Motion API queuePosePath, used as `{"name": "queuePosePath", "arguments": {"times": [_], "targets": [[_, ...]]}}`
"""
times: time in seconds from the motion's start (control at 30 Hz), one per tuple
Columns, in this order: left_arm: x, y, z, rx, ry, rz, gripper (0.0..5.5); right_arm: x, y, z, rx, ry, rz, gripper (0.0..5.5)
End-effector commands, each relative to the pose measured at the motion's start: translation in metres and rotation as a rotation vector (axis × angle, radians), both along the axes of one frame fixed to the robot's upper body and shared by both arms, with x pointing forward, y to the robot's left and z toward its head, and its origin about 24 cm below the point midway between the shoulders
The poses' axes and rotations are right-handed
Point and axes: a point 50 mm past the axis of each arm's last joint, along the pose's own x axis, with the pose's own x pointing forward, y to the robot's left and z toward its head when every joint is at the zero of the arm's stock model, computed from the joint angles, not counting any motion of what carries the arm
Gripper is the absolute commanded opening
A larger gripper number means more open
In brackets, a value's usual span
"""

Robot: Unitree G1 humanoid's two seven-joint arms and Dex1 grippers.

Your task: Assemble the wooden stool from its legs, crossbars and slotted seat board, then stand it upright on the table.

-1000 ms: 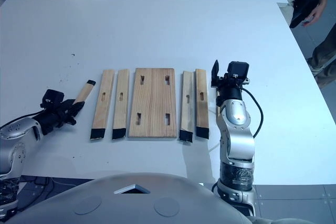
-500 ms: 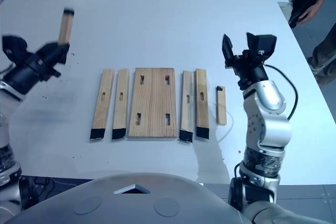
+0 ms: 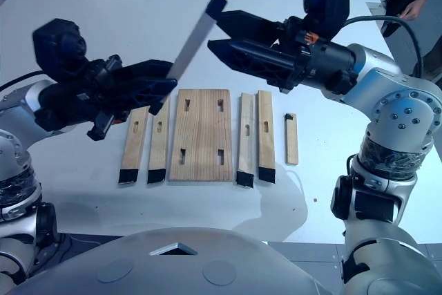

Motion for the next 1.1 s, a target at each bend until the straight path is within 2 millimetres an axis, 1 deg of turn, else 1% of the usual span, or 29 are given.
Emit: {"name": "queuePosePath", "arguments": {"times": [0.03, 0.27, 0.5, 0.67, 0.73, 0.8, 0.93, 0.97, 1.1], "targets": [[0.000, -0.001, -0.007, 0.058, -0.019, -0.014, 1.30, -0.008, 0.005, 0.006, -0.024, -0.012, 0.073, 3.47], [0.001, -0.003, -0.013, 0.100, -0.054, -0.004, 1.30, -0.008, 0.011, 0.001, -0.062, -0.004, 0.051, 3.47], [0.004, -0.006, -0.010, 0.094, -0.093, 0.032, 1.30, -0.008, 0.015, -0.009, -0.131, 0.001, 0.042, 3.47], [0.002, -0.008, -0.012, 0.101, -0.098, 0.033, 1.30, -0.008, 0.016, -0.011, -0.145, -0.003, 0.037, 2.73], [0.001, -0.008, -0.014, 0.111, -0.099, 0.034, 1.30, -0.008, 0.016, -0.011, -0.151, -0.007, 0.040, 2.32], [0.001, -0.008, -0.016, 0.120, -0.100, 0.035, 1.30, -0.009, 0.016, -0.011, -0.156, -0.009, 0.046, 2.07], [0.001, -0.005, -0.020, 0.149, -0.101, 0.047, 1.30, -0.010, 0.015, -0.010, -0.176, -0.016, 0.050, 1.43], [0.002, -0.004, -0.021, 0.155, -0.100, 0.054, 1.30, -0.010, 0.014, -0.010, -0.184, -0.018, 0.049, 1.32], [0.005, 0.000, -0.024, 0.168, -0.097, 0.081, 1.30, -0.011, 0.011, -0.013, -0.222, -0.026, 0.047, 1.30]]}}
